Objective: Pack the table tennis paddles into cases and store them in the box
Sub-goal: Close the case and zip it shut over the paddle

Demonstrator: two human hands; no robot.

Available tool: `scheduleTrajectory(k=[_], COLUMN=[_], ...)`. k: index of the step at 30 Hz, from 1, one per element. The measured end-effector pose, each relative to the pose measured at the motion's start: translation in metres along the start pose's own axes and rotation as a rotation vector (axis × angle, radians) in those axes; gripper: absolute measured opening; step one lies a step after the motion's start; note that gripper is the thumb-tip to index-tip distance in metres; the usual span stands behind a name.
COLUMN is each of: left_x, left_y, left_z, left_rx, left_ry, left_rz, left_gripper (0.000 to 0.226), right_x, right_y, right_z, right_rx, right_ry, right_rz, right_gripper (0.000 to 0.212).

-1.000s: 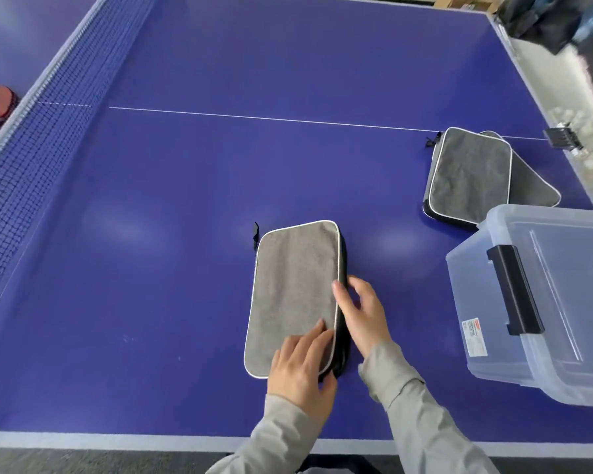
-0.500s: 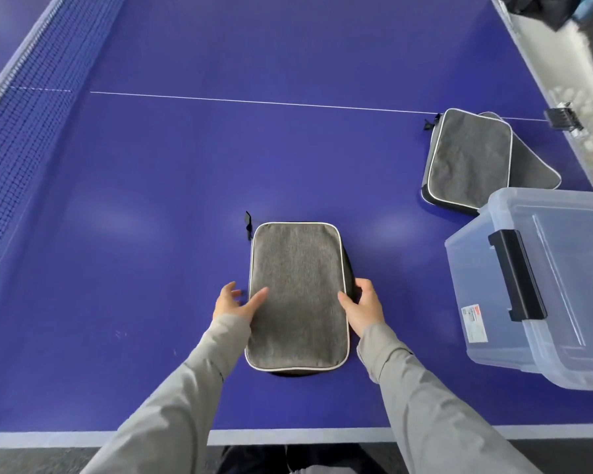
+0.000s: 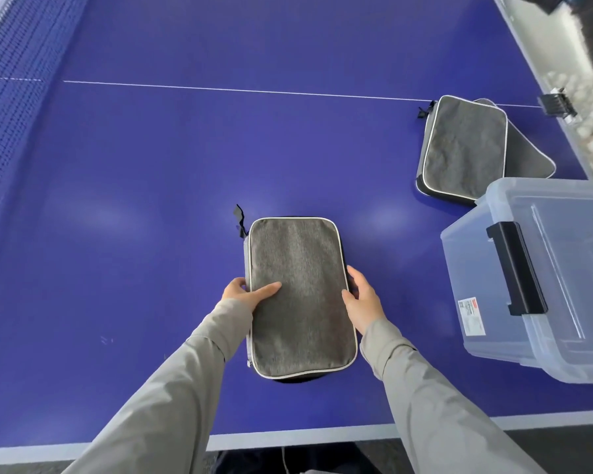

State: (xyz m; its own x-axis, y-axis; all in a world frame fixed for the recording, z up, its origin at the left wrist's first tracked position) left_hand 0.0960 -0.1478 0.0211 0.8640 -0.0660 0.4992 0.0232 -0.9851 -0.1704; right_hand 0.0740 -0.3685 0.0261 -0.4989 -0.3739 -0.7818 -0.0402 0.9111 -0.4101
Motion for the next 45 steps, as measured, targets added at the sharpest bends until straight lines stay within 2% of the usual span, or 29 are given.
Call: scheduleTrajectory(k=[10, 17, 21, 23, 27, 32, 36, 42, 45], left_x=[-0.001, -0.003, 0.002, 0.007, 0.02, 0.034, 0.035, 0.042, 0.043], left_y=[0.012, 0.025, 0.03, 0.032, 0.034, 0.037, 0.037, 0.029, 0.024], left_z=[-0.01, -0.023, -0.031, -0.034, -0.041, -0.05, -0.058, -0.062, -0.064], left_rx=[-0.047, -0.019, 0.067, 0.124, 0.182, 0.244, 0.283, 0.314, 0.312], left_ry=[0.024, 0.061, 0.042, 0.036, 0.01, 0.016, 0.043, 0.077, 0.077], left_rz=[-0.166, -0.326, -0.502, -0.584, -0.742, -0.863, -0.899, -0.927, -0.912], left_gripper=[0.062, 0.068, 0.064, 0.063, 0.069, 0.079, 0.078, 0.077, 0.076], right_x=[0.006, 0.006, 0.008, 0.01, 0.008, -0.017, -0.03, -0.037, -0.04], right_y=[-0.006, -0.016, -0.017, -0.011, 0.019, 0.047, 0.047, 0.043, 0.041], right_z=[0.003, -0.033, -0.078, -0.1, -0.125, -0.114, -0.102, -0.103, -0.107], right_rx=[0.047, 0.301, 0.54, 0.605, 0.55, 0.544, 0.586, 0.597, 0.561], right_ry=[-0.033, -0.235, -0.465, -0.567, -0.673, -0.614, -0.604, -0.753, -0.764], right_rz=[-0.001, -0.079, -0.319, -0.372, -0.379, -0.464, -0.532, -0.621, -0.599], right_gripper=[0.051, 0.046, 0.034, 0.025, 0.017, 0.031, 0.028, 0.01, 0.015])
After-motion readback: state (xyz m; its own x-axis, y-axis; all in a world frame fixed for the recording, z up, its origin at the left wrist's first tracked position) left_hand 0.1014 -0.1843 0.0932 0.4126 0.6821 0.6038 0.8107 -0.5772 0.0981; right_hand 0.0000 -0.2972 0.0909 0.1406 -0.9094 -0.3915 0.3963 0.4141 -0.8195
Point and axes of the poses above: each hand's wrist, its own z-axis towards the middle knuckle, its own y-axis out of the palm, x = y × z, the point moved 1 cm from there along z, towards the middle knuckle, and after that the axes turned 8 degrees about -y, right-handed, at the moved point
